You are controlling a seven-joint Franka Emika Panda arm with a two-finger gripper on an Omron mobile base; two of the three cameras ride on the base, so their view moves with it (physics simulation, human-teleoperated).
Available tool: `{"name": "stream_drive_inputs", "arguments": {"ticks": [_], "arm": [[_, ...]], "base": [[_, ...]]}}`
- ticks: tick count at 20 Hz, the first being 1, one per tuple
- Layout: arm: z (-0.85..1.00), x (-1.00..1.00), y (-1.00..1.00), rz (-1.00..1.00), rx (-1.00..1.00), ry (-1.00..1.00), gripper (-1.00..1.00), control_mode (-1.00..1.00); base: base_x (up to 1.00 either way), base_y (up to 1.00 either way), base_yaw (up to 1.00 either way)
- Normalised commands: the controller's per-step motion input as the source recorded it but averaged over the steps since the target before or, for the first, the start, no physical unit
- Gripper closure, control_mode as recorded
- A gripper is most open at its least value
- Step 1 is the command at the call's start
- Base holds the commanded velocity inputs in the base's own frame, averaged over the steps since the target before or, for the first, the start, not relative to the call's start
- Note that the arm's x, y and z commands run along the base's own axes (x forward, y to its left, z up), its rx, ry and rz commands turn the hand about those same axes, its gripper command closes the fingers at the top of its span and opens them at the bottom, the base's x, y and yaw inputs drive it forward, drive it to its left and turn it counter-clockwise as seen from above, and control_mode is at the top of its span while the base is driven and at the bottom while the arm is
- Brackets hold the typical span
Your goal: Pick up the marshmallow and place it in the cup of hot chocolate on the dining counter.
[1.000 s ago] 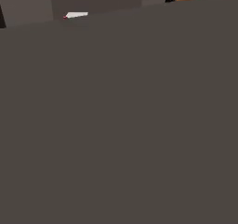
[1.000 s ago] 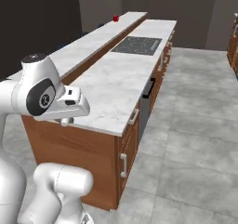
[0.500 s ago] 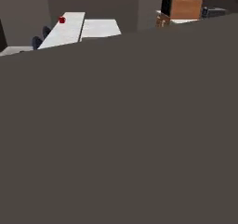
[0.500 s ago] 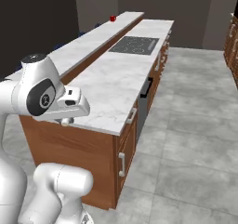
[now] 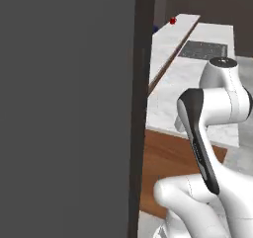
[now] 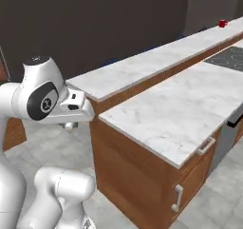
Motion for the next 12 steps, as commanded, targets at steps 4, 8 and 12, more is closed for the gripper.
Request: {"name": "stream_drive_inputs", "arguments": {"ticks": [4,8,12], "arm": [[0.00,0.00,0.00,0.00,0.00,0.00,1.00,1.00],[0.00,0.00,0.00,0.00,0.00,0.00,1.00,1.00],[0.00,0.00,0.00,0.00,0.00,0.00,1.00,1.00]], "base": [[0.00,0.02,1.00],[0.46,0.33,0.85],[0.91,0.24,0.61]]}}
